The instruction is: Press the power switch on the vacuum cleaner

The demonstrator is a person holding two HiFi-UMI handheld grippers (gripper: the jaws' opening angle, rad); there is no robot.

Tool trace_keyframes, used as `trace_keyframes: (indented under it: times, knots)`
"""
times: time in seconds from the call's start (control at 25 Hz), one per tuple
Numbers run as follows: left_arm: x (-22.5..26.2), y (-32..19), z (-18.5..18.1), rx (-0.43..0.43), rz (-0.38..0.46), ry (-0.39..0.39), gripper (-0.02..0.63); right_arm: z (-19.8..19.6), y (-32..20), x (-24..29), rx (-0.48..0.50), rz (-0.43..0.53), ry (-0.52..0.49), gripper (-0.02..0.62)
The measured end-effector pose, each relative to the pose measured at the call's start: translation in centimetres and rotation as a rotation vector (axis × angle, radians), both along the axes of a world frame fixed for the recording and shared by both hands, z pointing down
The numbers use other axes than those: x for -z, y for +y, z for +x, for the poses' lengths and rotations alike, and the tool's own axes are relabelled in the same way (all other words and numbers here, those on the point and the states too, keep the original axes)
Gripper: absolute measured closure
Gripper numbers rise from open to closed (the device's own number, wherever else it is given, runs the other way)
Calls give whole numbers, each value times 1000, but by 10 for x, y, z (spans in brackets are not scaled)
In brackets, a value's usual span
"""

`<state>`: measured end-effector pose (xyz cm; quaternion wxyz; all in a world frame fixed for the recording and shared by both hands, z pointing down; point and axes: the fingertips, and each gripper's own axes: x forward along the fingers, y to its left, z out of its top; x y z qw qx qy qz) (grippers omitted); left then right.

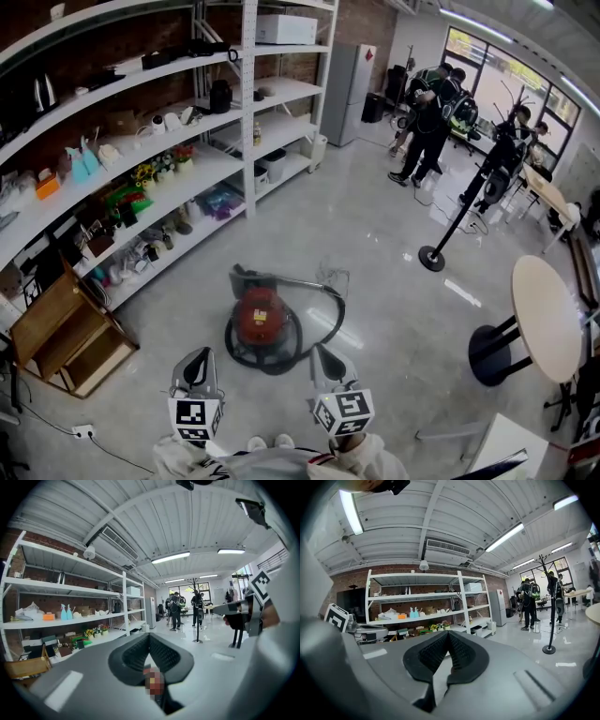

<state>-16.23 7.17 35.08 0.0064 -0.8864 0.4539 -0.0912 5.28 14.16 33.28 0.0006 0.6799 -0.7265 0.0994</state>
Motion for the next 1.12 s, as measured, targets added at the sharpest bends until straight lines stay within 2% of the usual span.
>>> trace_keyframes:
  times: [1.12]
  knots:
    - [-3,5,0,1,-5,-8,606,2,6,-4,-2,-5,17,597]
